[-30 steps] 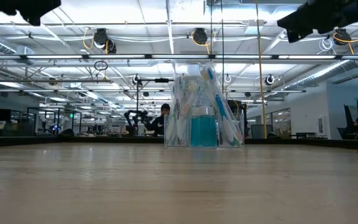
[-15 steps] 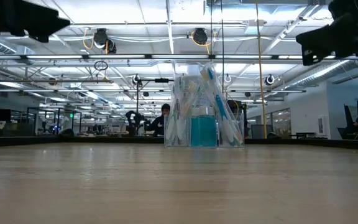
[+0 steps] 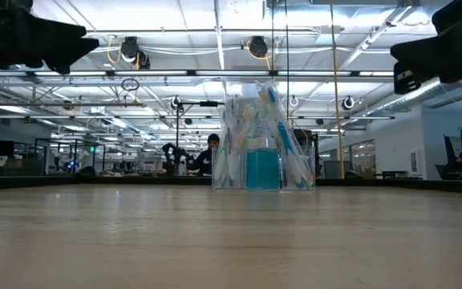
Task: Pick & Place toothbrushing station
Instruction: Return to Home Position
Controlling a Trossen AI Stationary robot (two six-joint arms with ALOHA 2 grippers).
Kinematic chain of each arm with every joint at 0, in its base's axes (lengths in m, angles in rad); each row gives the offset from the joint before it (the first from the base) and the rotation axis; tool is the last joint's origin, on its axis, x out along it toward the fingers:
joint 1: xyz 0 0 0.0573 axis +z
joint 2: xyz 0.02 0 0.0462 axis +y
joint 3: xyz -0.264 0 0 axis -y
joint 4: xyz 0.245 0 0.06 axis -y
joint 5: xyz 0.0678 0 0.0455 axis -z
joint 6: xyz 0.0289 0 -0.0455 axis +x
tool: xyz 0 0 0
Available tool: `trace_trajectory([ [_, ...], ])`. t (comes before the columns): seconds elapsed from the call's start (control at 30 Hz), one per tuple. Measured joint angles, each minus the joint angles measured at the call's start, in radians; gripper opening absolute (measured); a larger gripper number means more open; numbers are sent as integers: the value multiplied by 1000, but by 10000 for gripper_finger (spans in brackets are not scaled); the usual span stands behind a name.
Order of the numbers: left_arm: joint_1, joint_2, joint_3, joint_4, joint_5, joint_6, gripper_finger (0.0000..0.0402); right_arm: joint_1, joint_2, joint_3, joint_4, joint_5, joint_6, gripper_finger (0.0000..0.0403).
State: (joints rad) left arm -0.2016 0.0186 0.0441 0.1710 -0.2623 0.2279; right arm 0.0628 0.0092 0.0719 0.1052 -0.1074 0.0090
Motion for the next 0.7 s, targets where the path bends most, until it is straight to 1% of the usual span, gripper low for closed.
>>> trace_trajectory([
  [0.07, 0, -1, -28, 25, 0, -7, 239, 0, -1, 0, 2, 0, 36, 4],
  [0.1, 0, 1, -33, 0, 0, -17, 239, 0, -1, -1, 3, 0, 56, 4],
  [0.2, 0, 9, -31, 8, 0, -49, 239, 0, -1, -1, 2, 1, 93, 4],
  [0.37, 0, 11, -29, 9, -1, -53, 239, 0, 0, -2, -3, 1, 56, 4],
  [0.7, 0, 12, -29, 6, -1, -30, 239, 0, 0, -3, -5, 1, 51, 4],
])
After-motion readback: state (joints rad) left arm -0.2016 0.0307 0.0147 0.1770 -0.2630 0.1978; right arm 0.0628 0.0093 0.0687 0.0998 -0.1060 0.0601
